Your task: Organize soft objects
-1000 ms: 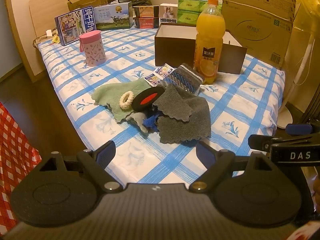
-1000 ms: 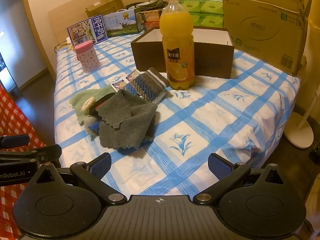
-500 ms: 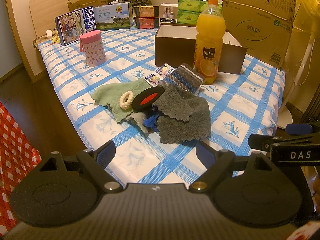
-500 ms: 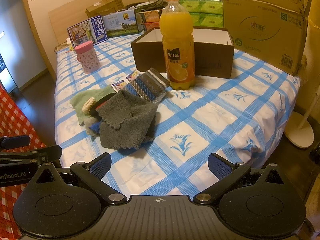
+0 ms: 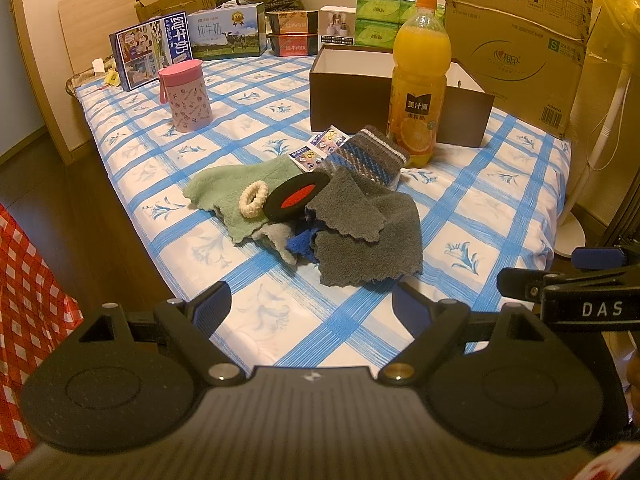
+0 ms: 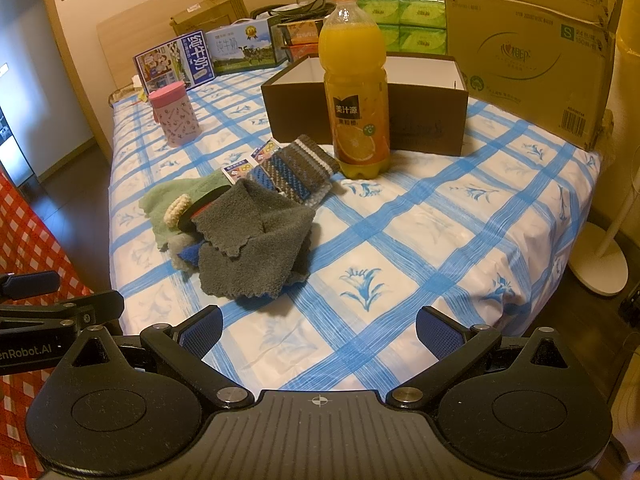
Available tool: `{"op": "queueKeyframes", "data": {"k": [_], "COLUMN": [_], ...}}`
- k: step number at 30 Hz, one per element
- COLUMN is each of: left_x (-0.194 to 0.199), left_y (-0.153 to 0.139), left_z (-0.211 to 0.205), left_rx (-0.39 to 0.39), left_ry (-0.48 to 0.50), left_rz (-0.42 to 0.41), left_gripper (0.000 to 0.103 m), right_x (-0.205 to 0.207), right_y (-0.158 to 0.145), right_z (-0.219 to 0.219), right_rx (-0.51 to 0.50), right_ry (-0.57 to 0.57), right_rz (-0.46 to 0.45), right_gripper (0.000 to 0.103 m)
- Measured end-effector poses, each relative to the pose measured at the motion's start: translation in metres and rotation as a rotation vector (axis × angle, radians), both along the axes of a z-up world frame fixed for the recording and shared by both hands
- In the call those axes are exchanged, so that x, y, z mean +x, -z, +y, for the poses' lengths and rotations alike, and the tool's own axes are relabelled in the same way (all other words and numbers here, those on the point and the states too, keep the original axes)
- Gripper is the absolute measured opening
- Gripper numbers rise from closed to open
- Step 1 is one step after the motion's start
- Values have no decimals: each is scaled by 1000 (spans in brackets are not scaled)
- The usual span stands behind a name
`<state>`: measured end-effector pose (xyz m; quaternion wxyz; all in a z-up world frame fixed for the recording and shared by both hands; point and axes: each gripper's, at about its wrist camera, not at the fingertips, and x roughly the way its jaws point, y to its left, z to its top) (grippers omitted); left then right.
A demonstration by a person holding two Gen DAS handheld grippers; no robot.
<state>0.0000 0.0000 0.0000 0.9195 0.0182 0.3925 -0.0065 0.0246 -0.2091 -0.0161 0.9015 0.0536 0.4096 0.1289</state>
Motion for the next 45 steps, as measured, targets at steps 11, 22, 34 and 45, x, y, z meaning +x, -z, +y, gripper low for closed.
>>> {"op": "queueKeyframes", "data": {"k": [11, 22, 34, 45], "left_x": [0, 0, 0, 0], "left_y": [0, 0, 0, 0], "left_z": [0, 0, 0, 0], "left_rx": [0, 0, 0, -4], "left_ry": [0, 0, 1, 1], "left_rz": [0, 1, 2, 5], "left_gripper": [86, 86, 86, 86], "right_x": [0, 1, 1, 2], "right_y": [0, 1, 2, 0], "right_z": [0, 0, -1, 0], "right_rx": [1, 1, 2, 2], "right_ry": [0, 0, 0, 1], "right_rz": [0, 2, 2, 3], "right_gripper": [102, 102, 102, 102]}}
